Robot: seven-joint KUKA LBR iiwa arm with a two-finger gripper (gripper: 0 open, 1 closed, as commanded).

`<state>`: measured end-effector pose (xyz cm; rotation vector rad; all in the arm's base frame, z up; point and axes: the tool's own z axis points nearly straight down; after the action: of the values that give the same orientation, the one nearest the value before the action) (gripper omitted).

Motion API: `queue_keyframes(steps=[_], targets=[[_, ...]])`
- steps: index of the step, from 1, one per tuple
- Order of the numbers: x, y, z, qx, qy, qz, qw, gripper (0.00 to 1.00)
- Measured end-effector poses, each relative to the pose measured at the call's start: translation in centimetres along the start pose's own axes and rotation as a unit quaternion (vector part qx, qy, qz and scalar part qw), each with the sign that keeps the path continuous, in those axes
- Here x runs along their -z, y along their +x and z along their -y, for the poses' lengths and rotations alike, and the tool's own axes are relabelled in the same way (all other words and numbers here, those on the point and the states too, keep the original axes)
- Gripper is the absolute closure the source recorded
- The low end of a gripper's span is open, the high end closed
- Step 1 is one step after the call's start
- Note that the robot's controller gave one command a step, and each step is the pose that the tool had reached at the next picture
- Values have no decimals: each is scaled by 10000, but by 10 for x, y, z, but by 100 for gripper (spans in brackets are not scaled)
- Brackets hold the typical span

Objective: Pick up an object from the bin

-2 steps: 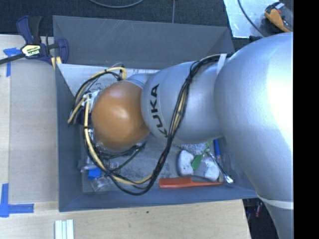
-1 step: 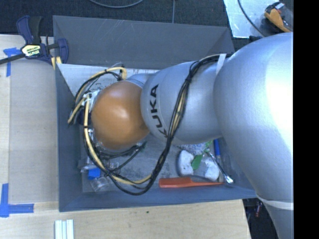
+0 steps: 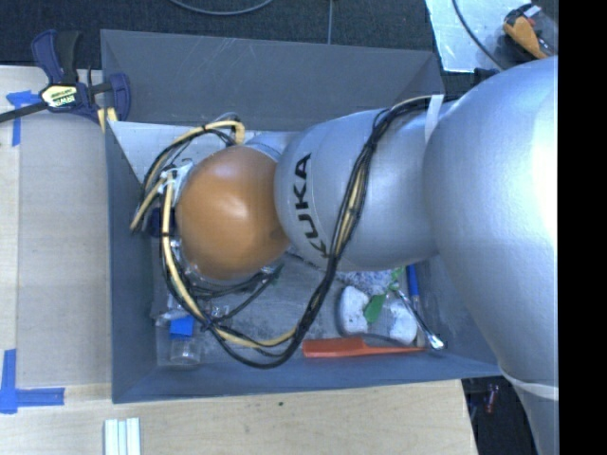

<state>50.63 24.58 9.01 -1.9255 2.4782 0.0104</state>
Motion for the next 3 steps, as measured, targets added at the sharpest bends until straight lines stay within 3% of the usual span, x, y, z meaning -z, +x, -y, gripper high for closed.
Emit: queue_keyframes(steps=[1,2,3], targets=[[31,0,0,-25,4,14,10000,100],[21,-1,1,-37,14,25,10000,100],[36,-1,1,-60,15,37,10000,100]])
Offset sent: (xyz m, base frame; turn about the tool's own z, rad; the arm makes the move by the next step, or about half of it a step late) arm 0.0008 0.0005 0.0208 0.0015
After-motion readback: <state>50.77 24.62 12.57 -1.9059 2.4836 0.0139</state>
